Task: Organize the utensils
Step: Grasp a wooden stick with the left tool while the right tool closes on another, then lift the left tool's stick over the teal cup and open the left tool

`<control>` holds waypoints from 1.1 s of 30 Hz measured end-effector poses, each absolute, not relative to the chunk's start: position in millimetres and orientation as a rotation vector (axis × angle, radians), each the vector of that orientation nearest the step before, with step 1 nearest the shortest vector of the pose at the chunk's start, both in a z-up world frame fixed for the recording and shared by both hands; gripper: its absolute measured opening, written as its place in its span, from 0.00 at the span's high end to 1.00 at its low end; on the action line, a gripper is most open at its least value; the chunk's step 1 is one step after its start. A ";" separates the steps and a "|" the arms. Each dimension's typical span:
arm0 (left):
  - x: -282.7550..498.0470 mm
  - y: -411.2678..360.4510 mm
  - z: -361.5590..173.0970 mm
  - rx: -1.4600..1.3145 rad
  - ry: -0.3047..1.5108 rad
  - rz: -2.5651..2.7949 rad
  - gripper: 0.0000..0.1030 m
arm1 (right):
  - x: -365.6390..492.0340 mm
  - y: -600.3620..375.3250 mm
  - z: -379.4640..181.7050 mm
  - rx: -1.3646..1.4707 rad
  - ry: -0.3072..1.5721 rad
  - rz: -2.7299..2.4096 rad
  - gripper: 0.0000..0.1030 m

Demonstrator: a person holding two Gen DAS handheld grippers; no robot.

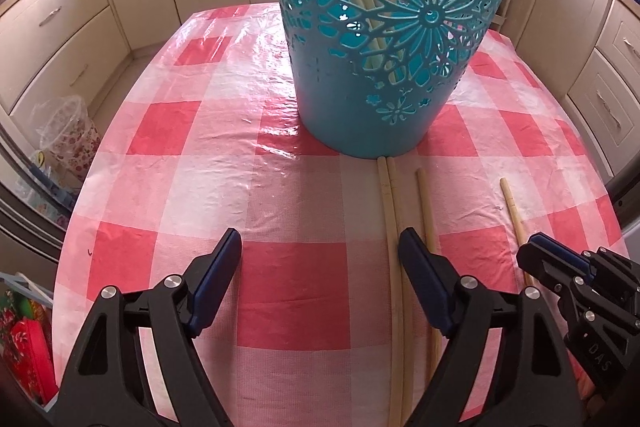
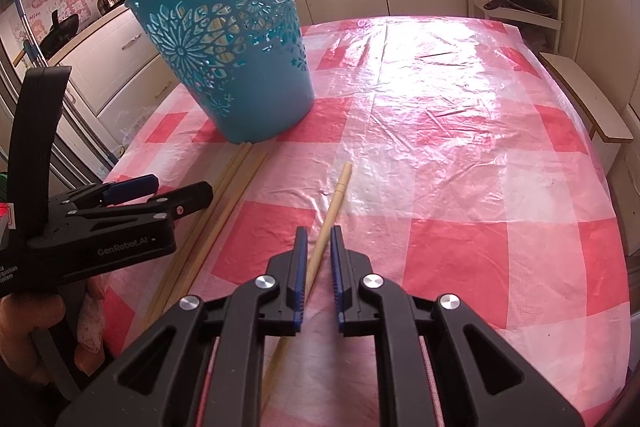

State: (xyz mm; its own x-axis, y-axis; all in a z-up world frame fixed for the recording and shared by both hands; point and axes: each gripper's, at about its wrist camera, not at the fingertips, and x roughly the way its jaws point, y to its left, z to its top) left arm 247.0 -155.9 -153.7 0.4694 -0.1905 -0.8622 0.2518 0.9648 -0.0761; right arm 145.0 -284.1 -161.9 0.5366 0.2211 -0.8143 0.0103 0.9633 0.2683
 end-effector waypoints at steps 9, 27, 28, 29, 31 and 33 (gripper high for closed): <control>247.1 -156.8 -155.7 0.109 1.055 -0.257 0.31 | 145.2 -281.7 -161.0 0.250 1.000 0.140 0.79; 211.4 -123.4 -80.9 -0.023 0.859 -0.465 0.95 | 142.2 -276.9 -160.0 0.191 1.001 0.148 0.87; 206.3 -114.7 -64.4 -0.047 0.806 -0.484 0.95 | 142.2 -277.6 -160.2 0.198 0.999 0.149 0.87; 203.1 -107.5 -47.6 -0.071 0.757 -0.499 0.95 | 142.4 -278.1 -160.1 0.202 0.999 0.149 0.87; 201.6 -93.6 -15.1 -0.121 0.658 -0.514 0.95 | 142.0 -278.1 -160.2 0.206 0.996 0.148 0.87; 207.2 -88.3 14.2 -0.162 0.568 -0.509 0.95 | 141.7 -278.0 -159.9 0.205 0.994 0.146 0.87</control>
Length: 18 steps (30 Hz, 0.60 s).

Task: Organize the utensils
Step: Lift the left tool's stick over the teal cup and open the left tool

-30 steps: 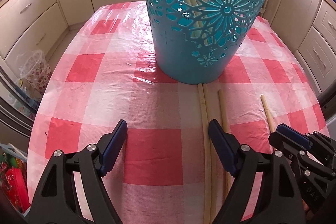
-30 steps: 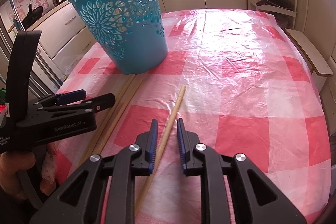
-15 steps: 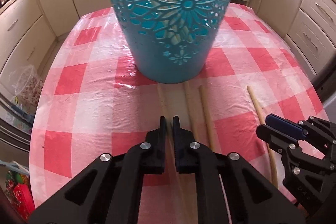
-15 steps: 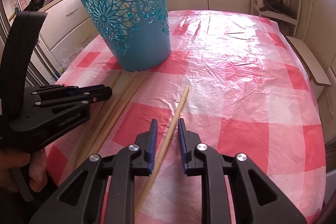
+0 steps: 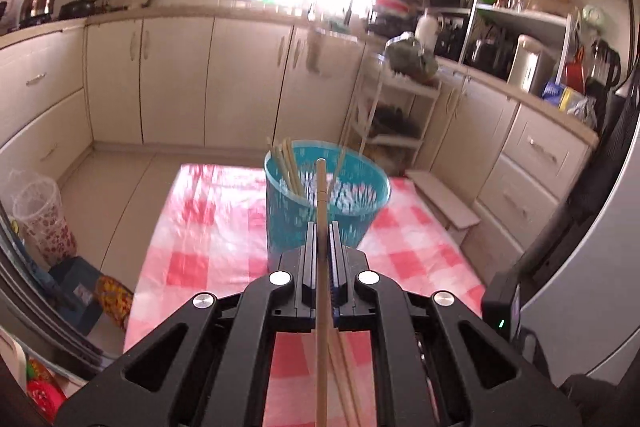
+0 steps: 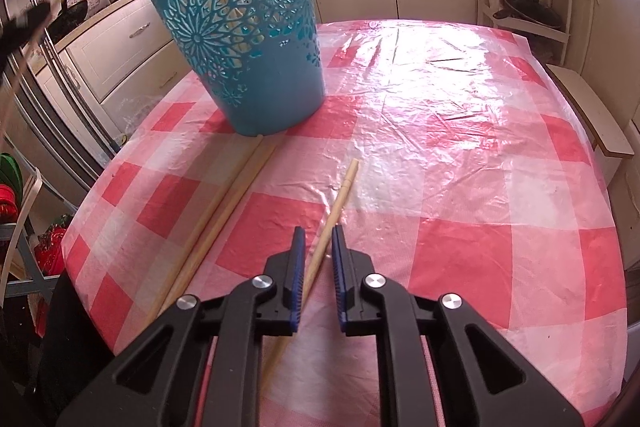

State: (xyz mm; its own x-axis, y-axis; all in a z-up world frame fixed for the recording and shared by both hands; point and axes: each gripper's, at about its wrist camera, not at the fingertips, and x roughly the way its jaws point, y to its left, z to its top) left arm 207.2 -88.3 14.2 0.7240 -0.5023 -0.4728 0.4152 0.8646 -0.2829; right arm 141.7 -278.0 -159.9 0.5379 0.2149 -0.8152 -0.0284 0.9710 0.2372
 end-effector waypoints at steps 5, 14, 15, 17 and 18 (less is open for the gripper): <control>242.5 -98.2 66.6 -0.251 0.367 -0.487 0.95 | 140.6 -279.2 -159.8 0.208 0.990 0.147 0.87; 317.0 -145.8 65.4 -0.311 0.262 -0.389 0.95 | 139.7 -284.7 -161.3 0.243 0.982 0.162 0.87; 322.6 -149.7 59.1 -0.305 0.270 -0.380 0.95 | 139.7 -285.5 -161.5 0.247 0.982 0.164 0.87; 328.1 -154.1 44.9 -0.295 0.295 -0.371 0.95 | 139.9 -285.9 -161.4 0.252 0.982 0.168 0.86; 328.8 -155.2 37.9 -0.289 0.305 -0.366 0.95 | 140.2 -285.7 -161.3 0.254 0.983 0.169 0.86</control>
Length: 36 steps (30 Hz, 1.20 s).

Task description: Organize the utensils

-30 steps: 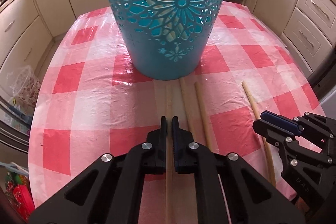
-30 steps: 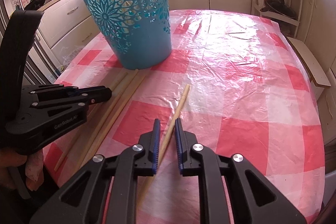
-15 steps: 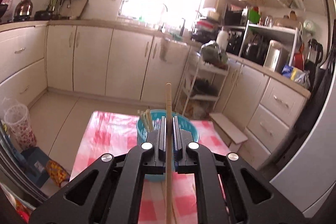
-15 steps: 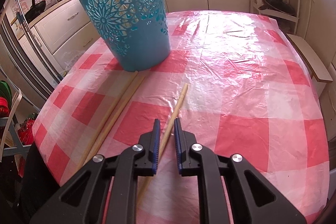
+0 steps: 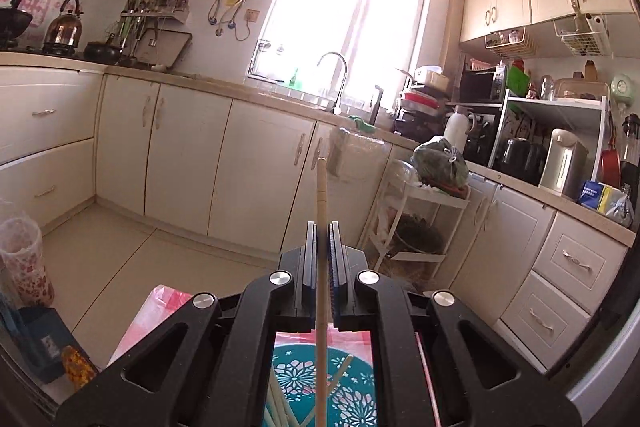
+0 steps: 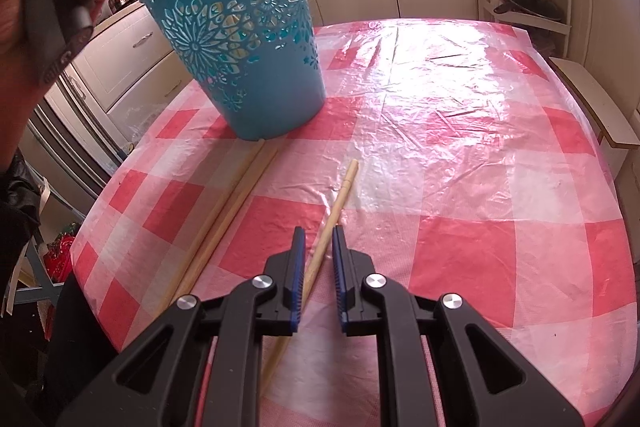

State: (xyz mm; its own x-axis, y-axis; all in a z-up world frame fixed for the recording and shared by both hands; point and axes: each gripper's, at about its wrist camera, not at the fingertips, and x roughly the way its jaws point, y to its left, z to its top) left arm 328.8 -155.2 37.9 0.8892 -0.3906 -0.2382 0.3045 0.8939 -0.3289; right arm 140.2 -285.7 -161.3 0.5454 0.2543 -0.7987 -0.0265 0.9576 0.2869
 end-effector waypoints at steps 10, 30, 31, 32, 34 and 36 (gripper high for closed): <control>315.8 -157.4 -5.7 -0.189 0.401 -0.333 0.95 | 140.6 -288.2 -161.7 0.266 0.983 0.179 0.85; 224.4 -63.6 -55.9 -0.107 0.512 -0.099 0.18 | 136.4 -258.3 -157.8 0.102 0.978 0.086 0.77; 221.7 -64.1 -59.2 -0.107 0.521 -0.096 0.18 | 136.1 -255.5 -158.1 0.077 0.974 0.076 0.79; 219.3 -63.8 -61.8 -0.104 0.528 -0.093 0.17 | 136.4 -254.8 -158.5 0.064 0.972 0.067 0.81; 214.3 -63.0 -64.7 -0.095 0.536 -0.096 0.15 | 136.4 -255.7 -158.9 0.056 0.968 0.050 0.86; 211.8 -63.6 -66.0 -0.083 0.542 -0.095 0.14 | 137.1 -259.5 -159.1 0.065 0.969 0.043 0.91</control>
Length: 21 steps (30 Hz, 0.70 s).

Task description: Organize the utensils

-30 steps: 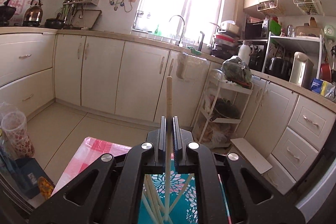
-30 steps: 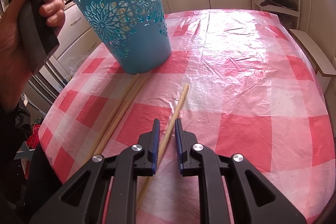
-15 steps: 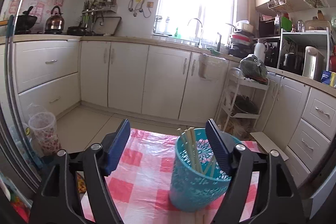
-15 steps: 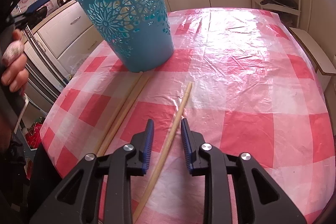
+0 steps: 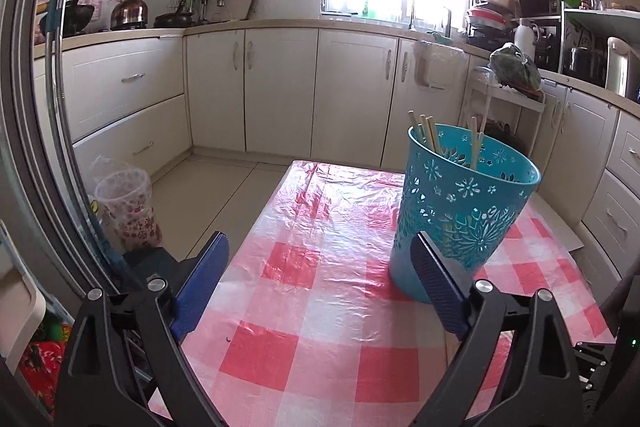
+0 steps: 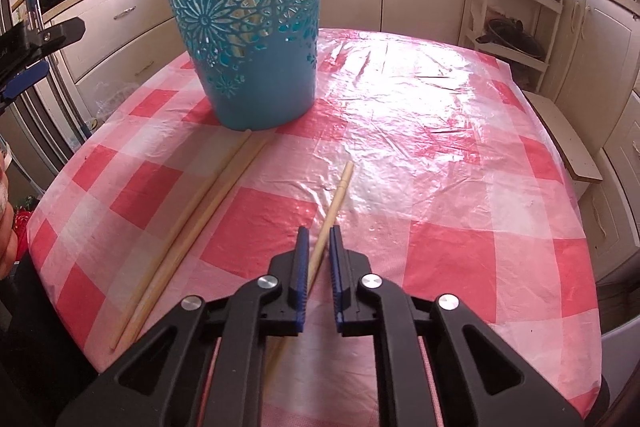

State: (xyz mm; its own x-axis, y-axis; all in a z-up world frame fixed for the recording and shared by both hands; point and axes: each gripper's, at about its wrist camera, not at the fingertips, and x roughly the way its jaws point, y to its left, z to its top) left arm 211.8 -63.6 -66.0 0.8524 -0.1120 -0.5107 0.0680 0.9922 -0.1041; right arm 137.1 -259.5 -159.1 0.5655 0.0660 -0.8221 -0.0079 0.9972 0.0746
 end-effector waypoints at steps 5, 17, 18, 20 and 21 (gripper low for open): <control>208.2 -61.5 -64.5 -0.072 0.549 -0.100 0.12 | 132.6 -274.6 -159.8 0.222 0.978 0.091 0.94; 207.3 -52.7 -70.8 -0.087 0.579 -0.082 0.11 | 114.0 -294.6 -105.0 0.561 0.825 0.278 0.94; 207.1 -52.5 -71.7 -0.087 0.583 -0.082 0.11 | 115.2 -293.7 -97.6 0.571 0.808 0.286 0.94; 206.2 -51.5 -73.6 -0.087 0.589 -0.079 0.11 | 118.0 -294.9 -80.1 0.596 0.764 0.308 0.94; 206.2 -50.7 -74.9 -0.088 0.594 -0.077 0.11 | 120.6 -295.6 -69.5 0.607 0.737 0.318 0.94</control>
State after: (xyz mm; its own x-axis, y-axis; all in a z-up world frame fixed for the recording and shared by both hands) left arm 206.2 -50.7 -74.9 0.8262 -0.0980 -0.5548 0.0475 0.9934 -0.1048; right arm 120.6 -295.6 -69.5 0.7042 0.4727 -0.5297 -0.0619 0.7841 0.6175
